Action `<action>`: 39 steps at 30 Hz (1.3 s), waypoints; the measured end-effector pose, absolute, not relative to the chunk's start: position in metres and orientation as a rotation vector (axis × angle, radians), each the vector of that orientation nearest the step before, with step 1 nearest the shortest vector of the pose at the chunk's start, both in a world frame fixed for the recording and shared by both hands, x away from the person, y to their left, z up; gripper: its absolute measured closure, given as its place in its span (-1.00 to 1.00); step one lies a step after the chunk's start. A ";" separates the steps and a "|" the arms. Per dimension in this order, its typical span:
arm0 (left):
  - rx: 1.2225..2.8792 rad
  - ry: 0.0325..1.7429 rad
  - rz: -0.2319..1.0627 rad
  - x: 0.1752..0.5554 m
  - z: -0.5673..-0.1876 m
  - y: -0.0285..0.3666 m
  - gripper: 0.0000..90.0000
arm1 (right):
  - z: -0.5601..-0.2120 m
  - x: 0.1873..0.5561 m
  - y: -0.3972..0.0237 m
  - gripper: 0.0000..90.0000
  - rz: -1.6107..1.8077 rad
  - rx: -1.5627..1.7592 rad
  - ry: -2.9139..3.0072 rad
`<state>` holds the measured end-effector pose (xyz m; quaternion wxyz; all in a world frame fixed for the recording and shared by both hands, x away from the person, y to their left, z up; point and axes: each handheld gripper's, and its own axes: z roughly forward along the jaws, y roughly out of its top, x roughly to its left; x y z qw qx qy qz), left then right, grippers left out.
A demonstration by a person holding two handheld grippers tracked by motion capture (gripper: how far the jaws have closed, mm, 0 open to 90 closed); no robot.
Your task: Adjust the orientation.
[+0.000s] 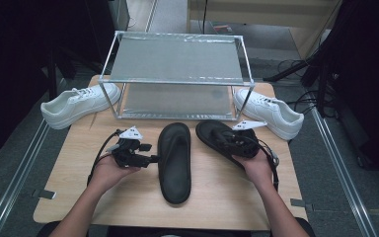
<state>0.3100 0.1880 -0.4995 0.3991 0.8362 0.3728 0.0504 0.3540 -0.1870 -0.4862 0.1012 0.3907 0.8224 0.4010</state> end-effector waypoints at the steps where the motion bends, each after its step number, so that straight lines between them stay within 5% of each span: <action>1: 2.114 0.948 0.128 0.309 -0.500 0.190 -0.14 | -0.487 0.355 -0.185 0.67 1.182 1.150 2.430; 21: 2.082 0.998 0.139 0.297 -0.503 0.202 -0.15 | -0.503 0.372 -0.154 0.64 1.065 1.137 2.488; 39: 2.082 0.971 0.131 0.307 -0.502 0.195 -0.15 | -0.491 0.362 -0.183 0.46 1.193 1.171 2.452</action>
